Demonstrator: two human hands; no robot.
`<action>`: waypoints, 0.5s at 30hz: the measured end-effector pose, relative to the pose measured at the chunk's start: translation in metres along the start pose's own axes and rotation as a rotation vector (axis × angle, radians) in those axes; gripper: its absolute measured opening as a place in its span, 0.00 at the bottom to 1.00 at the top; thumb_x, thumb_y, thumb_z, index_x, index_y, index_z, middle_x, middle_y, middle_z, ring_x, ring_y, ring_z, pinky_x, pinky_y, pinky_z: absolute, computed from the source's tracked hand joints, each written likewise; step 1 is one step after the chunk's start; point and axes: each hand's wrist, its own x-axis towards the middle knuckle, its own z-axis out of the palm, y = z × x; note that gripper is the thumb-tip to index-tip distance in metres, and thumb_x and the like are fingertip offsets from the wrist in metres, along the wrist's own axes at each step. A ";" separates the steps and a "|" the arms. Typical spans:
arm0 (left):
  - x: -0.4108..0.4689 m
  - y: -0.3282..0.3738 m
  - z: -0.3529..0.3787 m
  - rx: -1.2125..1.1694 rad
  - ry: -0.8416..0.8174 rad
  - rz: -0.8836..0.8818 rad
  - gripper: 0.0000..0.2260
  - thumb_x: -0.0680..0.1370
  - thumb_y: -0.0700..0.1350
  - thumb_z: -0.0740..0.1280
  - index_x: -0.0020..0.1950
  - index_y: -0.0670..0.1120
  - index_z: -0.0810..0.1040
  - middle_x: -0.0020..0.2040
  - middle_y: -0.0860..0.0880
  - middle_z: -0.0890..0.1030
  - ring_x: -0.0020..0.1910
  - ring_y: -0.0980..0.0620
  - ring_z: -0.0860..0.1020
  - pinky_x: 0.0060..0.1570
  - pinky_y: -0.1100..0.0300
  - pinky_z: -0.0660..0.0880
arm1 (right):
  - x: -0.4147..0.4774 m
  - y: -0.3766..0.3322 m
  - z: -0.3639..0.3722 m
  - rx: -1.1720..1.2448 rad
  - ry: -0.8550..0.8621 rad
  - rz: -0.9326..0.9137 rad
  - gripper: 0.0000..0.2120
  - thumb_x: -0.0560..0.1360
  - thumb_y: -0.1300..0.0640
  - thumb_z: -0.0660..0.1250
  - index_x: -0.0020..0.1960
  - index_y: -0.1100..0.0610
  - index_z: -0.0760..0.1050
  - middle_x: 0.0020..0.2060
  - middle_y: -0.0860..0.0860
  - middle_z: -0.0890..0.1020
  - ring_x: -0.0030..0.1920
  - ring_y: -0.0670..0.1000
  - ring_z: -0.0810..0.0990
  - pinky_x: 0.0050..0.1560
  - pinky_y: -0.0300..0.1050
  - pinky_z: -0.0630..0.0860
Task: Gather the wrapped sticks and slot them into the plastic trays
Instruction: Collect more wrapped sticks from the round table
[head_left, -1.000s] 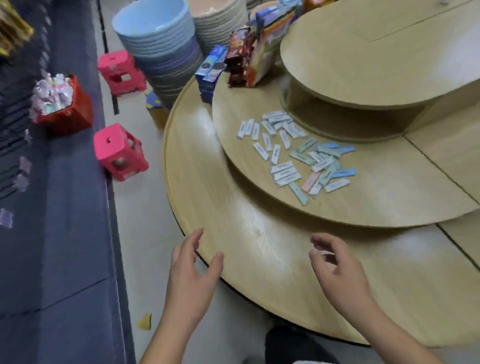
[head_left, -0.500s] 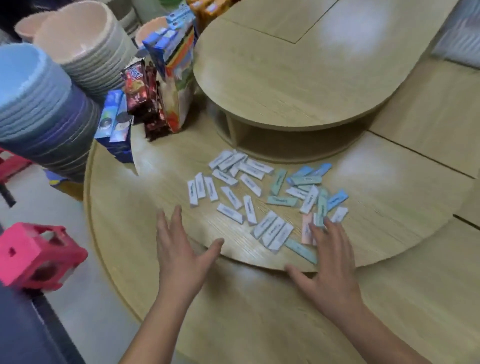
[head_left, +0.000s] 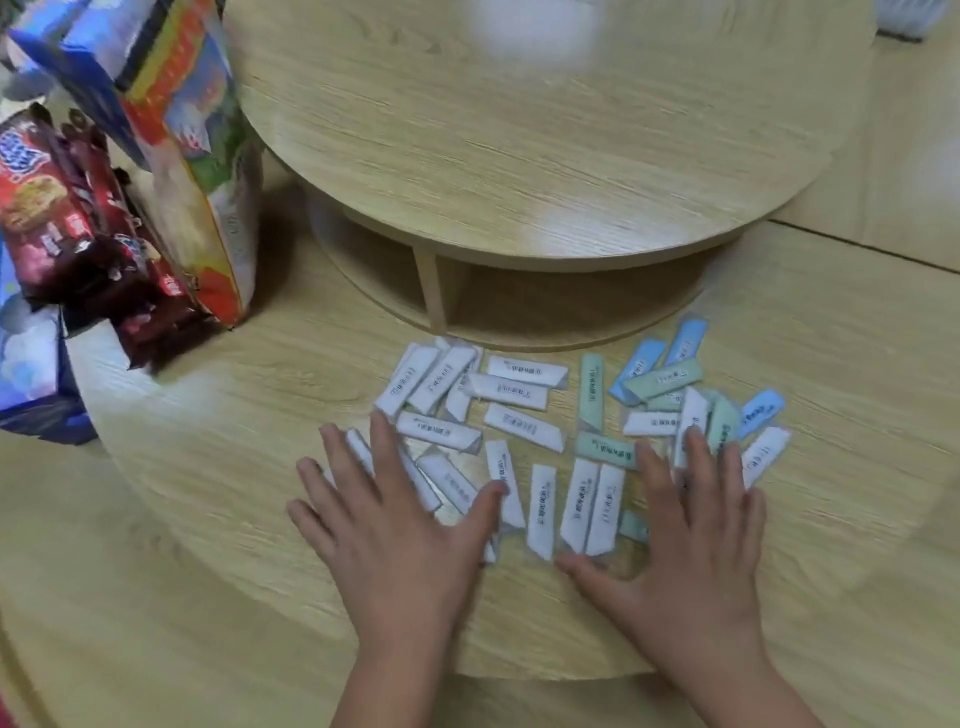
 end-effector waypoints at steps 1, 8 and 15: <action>0.002 0.000 0.000 -0.019 0.009 0.027 0.51 0.67 0.79 0.55 0.82 0.50 0.50 0.82 0.39 0.51 0.80 0.33 0.50 0.75 0.34 0.47 | 0.002 -0.001 0.000 0.016 0.014 -0.005 0.54 0.61 0.21 0.58 0.77 0.54 0.63 0.79 0.58 0.54 0.79 0.63 0.47 0.73 0.72 0.52; 0.037 0.001 -0.013 -0.133 0.110 0.114 0.52 0.65 0.79 0.58 0.81 0.51 0.49 0.82 0.42 0.53 0.80 0.38 0.52 0.75 0.38 0.55 | 0.020 -0.012 -0.014 0.049 0.164 -0.227 0.50 0.65 0.22 0.59 0.74 0.55 0.64 0.78 0.58 0.60 0.79 0.63 0.49 0.73 0.72 0.49; 0.083 0.051 -0.016 0.073 0.054 0.148 0.53 0.66 0.78 0.62 0.77 0.40 0.61 0.73 0.40 0.68 0.72 0.38 0.65 0.69 0.41 0.61 | 0.055 -0.050 -0.019 0.088 0.057 -0.233 0.49 0.66 0.26 0.60 0.78 0.54 0.61 0.78 0.56 0.58 0.80 0.60 0.46 0.76 0.67 0.50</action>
